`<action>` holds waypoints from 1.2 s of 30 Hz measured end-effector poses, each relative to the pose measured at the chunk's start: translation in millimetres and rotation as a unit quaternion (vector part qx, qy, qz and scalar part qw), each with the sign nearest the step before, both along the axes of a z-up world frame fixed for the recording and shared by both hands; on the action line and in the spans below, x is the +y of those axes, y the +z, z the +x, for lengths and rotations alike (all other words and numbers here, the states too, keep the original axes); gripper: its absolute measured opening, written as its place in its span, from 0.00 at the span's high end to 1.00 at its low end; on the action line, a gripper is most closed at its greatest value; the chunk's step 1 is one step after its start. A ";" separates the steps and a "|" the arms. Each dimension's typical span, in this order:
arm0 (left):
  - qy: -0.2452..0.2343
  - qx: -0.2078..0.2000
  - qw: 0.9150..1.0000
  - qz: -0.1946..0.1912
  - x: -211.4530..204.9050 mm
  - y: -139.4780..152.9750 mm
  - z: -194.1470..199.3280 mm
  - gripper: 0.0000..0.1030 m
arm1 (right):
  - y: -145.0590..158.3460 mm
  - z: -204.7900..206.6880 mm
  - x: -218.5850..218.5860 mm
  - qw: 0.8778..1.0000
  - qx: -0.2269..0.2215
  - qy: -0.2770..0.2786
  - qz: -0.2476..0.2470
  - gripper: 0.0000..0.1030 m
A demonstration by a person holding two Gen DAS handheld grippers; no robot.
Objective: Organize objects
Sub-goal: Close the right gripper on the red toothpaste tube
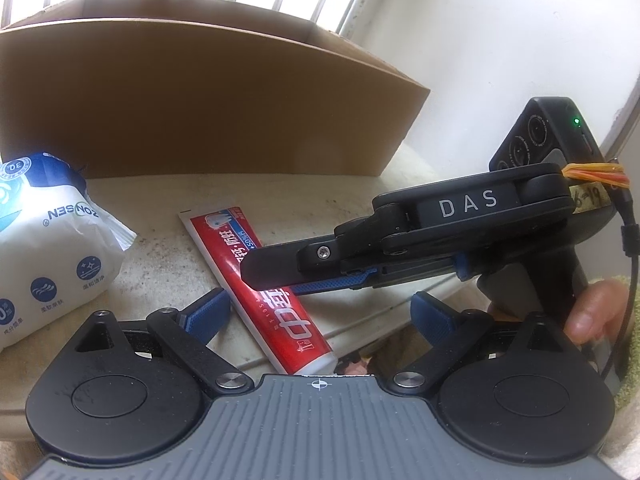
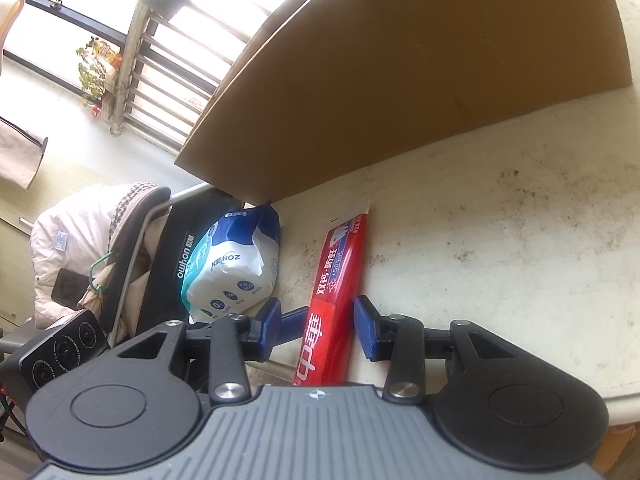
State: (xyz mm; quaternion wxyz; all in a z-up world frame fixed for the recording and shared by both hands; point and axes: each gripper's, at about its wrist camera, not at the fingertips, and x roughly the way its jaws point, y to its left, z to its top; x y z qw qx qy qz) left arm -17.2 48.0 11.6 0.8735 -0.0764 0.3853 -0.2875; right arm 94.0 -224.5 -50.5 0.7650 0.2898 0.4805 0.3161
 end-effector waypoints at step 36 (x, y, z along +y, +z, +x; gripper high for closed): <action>0.006 0.004 1.000 -0.021 -36.7 -20.4 26.7 0.05 | -4.5 -24.0 0.7 1.000 0.008 -0.008 0.020 0.58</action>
